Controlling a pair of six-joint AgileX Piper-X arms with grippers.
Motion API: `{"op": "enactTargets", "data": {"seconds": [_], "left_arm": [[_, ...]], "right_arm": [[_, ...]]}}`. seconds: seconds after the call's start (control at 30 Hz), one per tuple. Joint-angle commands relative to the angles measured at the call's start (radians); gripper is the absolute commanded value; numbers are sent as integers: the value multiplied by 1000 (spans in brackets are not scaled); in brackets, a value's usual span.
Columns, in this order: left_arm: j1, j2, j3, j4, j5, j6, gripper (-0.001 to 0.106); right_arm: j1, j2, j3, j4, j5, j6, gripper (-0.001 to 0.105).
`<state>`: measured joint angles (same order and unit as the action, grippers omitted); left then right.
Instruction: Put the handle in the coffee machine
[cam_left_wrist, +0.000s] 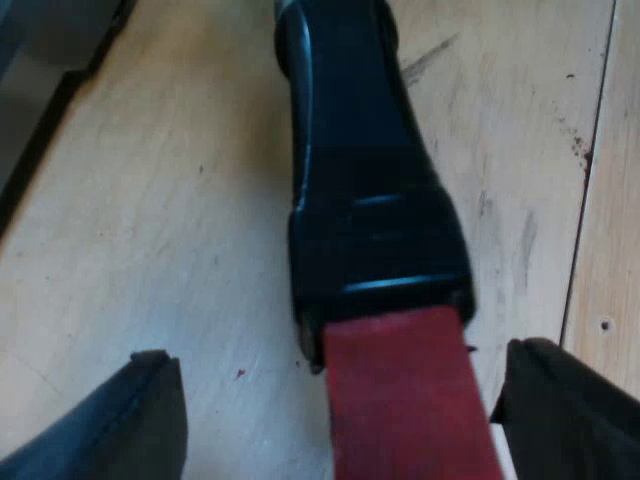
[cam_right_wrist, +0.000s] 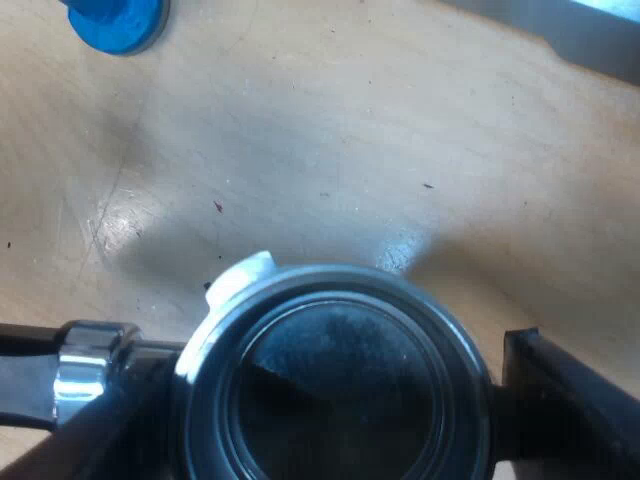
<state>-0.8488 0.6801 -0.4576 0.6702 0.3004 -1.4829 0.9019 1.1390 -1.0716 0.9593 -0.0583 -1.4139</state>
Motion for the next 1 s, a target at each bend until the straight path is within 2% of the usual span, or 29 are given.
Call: {"op": "enactTargets", "data": {"seconds": [0.03,0.2,0.87,0.93,1.0], "left_arm": [[0,19,-1,-20,5,7,65],[0,24,-1,-20,5,7,61],[0,24,-1,-52,26,7,61],[0,24,-1,-52,26,7,57],[0,24,-1,-50,30,7,50]], "right_arm": [[-1,-17,-11,-12,-15,4,0],[-1,-17,-11,-12,-15,4,0],[-1,-17,-11,-12,-15,4,0],[-1,-17,-11,-12,-15,4,0],[-1,-17,-11,-12,-15,4,0]]}}
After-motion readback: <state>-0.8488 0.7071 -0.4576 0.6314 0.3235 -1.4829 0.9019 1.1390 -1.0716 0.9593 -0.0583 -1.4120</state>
